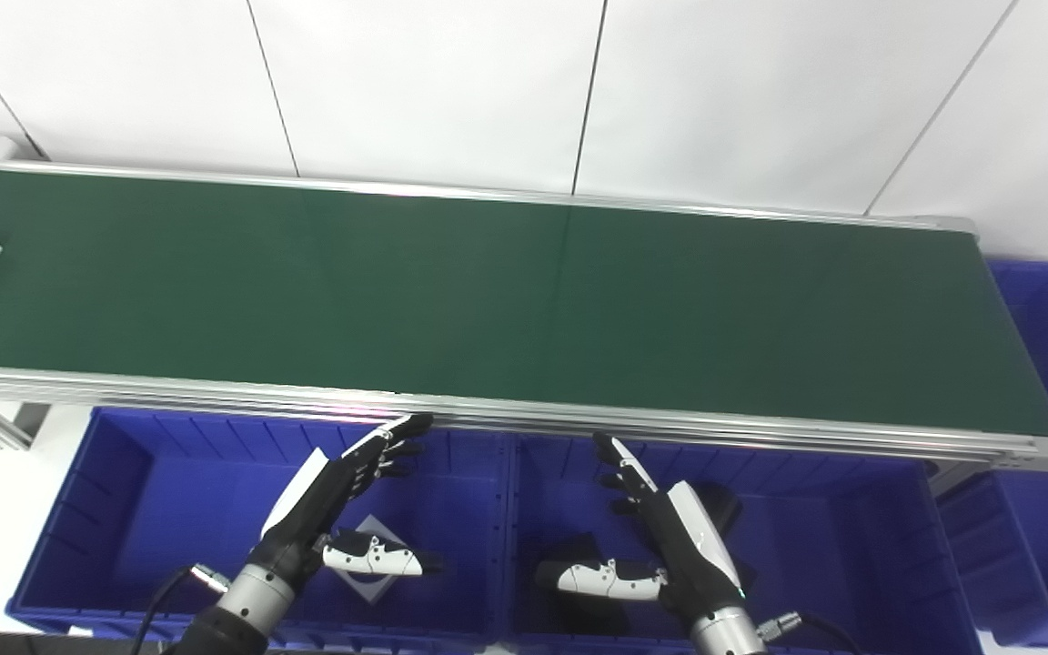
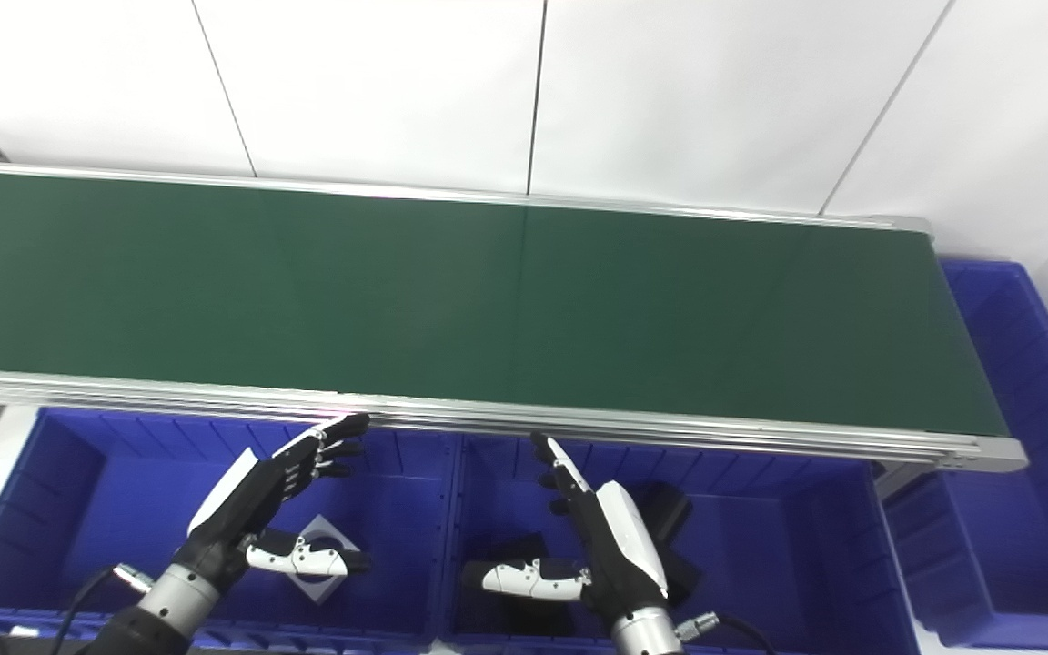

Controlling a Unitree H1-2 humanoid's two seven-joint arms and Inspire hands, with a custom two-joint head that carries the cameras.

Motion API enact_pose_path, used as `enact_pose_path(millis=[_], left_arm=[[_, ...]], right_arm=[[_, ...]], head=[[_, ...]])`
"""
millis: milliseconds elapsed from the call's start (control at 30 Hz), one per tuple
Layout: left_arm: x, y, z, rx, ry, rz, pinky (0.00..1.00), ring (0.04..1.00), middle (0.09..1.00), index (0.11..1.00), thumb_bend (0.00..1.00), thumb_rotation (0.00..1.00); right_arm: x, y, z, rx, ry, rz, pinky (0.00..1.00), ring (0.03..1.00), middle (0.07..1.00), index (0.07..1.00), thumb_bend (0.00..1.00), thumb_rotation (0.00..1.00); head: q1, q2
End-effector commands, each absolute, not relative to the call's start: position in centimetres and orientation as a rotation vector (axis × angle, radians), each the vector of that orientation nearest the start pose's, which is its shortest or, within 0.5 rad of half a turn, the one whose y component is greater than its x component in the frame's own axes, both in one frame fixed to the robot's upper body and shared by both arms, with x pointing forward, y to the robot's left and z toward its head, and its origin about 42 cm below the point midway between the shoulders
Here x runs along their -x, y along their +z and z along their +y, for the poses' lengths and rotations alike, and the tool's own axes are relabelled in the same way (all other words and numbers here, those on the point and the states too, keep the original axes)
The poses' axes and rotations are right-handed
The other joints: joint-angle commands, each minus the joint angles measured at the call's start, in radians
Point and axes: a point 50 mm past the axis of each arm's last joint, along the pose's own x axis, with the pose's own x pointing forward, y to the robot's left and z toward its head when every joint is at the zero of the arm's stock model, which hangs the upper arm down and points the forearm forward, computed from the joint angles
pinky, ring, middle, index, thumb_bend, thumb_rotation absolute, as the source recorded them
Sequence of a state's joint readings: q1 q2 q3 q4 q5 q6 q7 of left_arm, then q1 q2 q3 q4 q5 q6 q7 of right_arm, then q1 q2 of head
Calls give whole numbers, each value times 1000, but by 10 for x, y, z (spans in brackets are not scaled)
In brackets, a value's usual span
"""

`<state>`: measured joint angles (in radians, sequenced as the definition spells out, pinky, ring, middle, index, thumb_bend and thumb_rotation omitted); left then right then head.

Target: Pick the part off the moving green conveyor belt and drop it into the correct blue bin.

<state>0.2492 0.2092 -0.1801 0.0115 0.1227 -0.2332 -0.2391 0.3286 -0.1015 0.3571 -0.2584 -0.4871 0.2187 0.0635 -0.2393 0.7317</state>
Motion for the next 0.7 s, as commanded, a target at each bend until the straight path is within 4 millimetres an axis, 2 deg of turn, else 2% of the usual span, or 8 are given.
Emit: enact_pose_path(millis=[0, 367, 467, 533, 567, 667], left_arm=[[-190, 56, 232, -282, -426, -3, 787, 853, 901, 883, 783, 131], [-190, 55, 233, -286, -428, -6, 781, 848, 896, 880, 791, 119], [-190, 55, 232, -284, -427, -7, 783, 848, 895, 879, 795, 121], [-189, 55, 232, -289, -427, -6, 784, 850, 897, 881, 797, 137], [-189, 54, 230, -291, -427, -8, 783, 850, 897, 881, 797, 139], [-187, 54, 226, -289, -429, -8, 785, 850, 889, 876, 800, 131]], right_arm=[[-167, 87, -157, 494, 302, 149, 777, 868, 934, 962, 810, 324], [-168, 87, -158, 499, 304, 149, 784, 869, 935, 960, 816, 324], [-168, 87, -158, 492, 302, 153, 781, 869, 934, 960, 817, 319], [-167, 87, -159, 498, 304, 156, 785, 873, 937, 962, 813, 325], [-166, 87, -161, 498, 306, 158, 786, 874, 937, 962, 813, 326], [-164, 84, -166, 497, 309, 158, 801, 888, 943, 964, 801, 314]], head=[[1, 1], [1, 1], [24, -2], [51, -8], [100, -19], [160, -36]])
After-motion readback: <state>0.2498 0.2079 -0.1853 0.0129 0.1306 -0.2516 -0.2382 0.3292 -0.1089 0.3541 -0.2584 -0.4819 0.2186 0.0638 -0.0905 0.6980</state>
